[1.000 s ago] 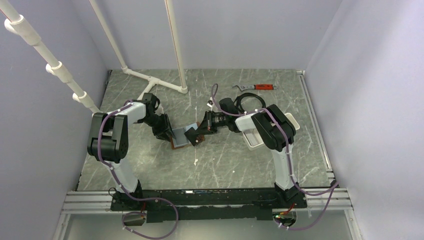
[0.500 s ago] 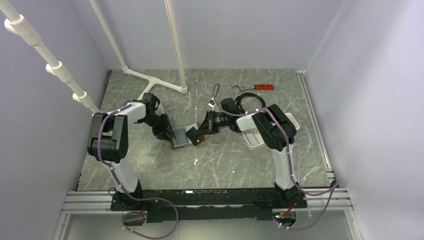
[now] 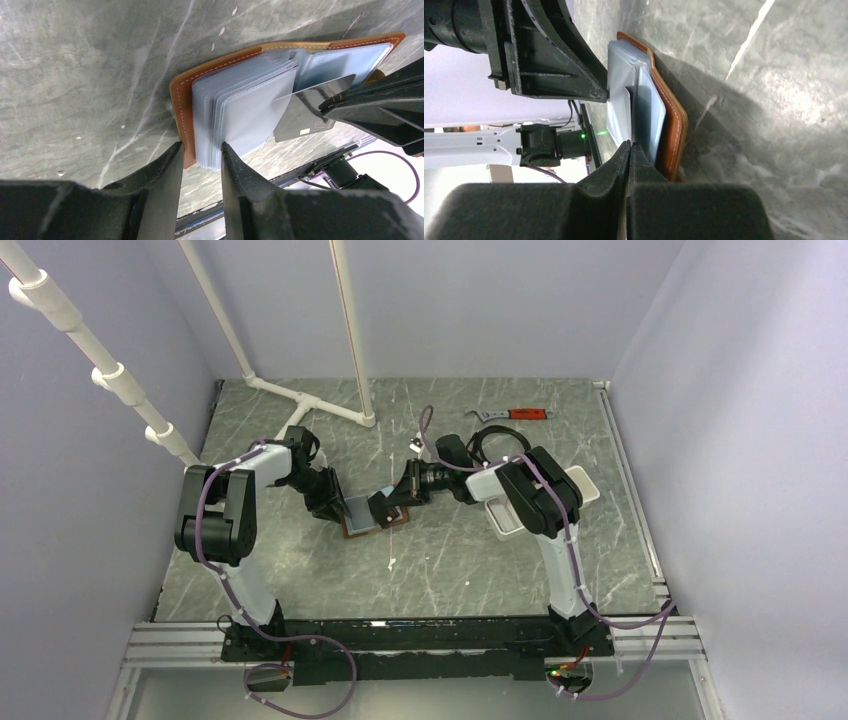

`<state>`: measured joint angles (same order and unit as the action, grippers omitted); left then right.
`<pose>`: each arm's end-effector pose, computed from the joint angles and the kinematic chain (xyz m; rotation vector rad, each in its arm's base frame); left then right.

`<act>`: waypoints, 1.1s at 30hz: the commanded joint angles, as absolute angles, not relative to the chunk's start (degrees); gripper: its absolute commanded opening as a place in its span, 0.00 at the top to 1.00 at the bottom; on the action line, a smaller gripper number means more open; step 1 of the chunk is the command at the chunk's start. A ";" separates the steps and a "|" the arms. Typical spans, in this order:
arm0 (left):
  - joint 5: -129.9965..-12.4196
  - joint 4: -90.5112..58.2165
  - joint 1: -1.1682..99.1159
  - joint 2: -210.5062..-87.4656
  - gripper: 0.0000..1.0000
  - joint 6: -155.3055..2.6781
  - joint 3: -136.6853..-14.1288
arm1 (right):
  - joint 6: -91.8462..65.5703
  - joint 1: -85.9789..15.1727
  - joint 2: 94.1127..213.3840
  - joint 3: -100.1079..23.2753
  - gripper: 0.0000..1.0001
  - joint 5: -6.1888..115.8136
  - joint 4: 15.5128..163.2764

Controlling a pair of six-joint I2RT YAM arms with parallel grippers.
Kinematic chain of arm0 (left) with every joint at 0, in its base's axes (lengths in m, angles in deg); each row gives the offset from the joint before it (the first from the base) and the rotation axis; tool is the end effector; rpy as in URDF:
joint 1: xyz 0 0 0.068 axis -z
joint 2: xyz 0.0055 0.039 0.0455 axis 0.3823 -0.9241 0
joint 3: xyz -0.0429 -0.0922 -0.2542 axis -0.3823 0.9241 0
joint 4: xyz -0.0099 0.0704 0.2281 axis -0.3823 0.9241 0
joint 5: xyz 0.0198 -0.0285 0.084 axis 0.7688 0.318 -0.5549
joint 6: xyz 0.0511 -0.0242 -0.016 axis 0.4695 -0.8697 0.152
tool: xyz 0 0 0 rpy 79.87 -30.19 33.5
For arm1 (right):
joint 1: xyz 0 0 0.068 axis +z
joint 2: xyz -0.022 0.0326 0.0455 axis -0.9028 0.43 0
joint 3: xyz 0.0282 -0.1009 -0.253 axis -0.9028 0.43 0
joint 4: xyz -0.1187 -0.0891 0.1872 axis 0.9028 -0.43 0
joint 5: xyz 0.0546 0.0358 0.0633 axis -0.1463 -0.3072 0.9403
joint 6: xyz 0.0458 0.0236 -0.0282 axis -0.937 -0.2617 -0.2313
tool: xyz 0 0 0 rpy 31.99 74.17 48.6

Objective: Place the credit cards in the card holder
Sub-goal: Insert the credit card into the card holder.

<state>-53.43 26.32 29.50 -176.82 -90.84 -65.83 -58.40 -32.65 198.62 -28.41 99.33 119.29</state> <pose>0.3002 -0.0558 0.1623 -0.4484 3.0010 -0.7405 0.3413 0.2519 0.1144 -0.2280 2.4262 1.7429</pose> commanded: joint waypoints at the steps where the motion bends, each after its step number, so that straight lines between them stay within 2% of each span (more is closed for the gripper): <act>1: -55.53 25.25 29.66 -178.61 0.64 -89.17 -64.36 | -58.73 -32.25 199.97 -30.71 1.00 97.35 123.93; 25: -54.07 24.63 29.68 -177.88 0.65 -89.34 -63.88 | -67.91 -28.44 199.85 -21.88 1.00 84.70 141.14; 33: -53.69 24.43 29.68 -177.75 0.65 -89.62 -63.62 | -70.58 -26.83 199.91 -20.99 1.00 81.93 142.51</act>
